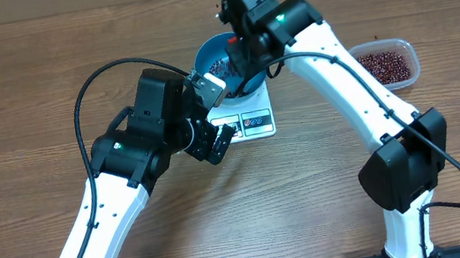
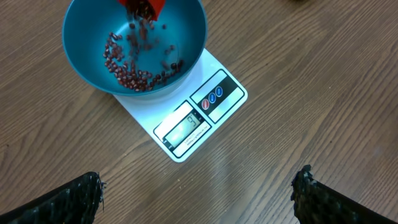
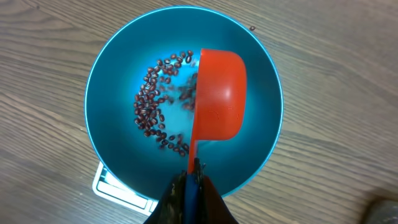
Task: Scoop item into bowl and weigh 150g on scale
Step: 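Tip the scoop over the teal bowl to pour beans, then move the empty scoop back to the bean tub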
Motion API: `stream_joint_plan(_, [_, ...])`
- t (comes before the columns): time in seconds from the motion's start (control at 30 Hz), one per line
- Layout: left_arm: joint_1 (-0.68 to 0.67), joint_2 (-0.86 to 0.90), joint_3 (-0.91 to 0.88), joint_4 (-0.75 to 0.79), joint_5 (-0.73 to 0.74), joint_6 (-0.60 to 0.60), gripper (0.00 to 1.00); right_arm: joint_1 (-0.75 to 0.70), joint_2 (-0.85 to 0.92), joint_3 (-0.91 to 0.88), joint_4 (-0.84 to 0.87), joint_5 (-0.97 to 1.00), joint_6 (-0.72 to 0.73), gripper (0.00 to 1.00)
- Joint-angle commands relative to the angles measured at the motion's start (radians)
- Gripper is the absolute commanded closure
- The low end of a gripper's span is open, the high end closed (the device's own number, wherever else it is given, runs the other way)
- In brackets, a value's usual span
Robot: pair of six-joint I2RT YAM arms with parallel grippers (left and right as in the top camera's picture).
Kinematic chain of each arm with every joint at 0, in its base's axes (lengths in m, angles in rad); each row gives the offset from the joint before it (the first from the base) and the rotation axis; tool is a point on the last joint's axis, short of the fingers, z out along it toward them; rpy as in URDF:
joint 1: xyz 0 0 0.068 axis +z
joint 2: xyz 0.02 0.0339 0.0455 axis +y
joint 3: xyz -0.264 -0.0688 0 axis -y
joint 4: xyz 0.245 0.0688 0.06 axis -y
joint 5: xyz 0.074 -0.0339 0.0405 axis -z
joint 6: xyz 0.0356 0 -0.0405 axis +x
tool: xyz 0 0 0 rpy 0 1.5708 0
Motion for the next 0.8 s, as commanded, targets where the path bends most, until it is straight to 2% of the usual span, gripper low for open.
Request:
stream_joint_plan(0.0, [-0.002, -0.013, 0.023, 0.002, 0.000, -0.014, 0.00, 0.024, -0.033, 0.034, 0.003, 0.103, -0.017, 0.96])
stream_joint_plan(0.43, [-0.002, -0.013, 0.023, 0.002, 0.000, -0.014, 0.00, 0.010, -0.057, 0.034, -0.002, 0.064, -0.013, 0.96])
stream_joint_plan(0.63, [-0.002, -0.013, 0.023, 0.003, 0.001, -0.014, 0.00, -0.036, -0.104, 0.034, -0.016, -0.015, -0.013, 0.96])
stream_joint_plan(0.77, [-0.002, -0.013, 0.023, 0.003, 0.001, -0.014, 0.00, -0.108, -0.158, 0.034, -0.055, -0.137, -0.013, 0.96])
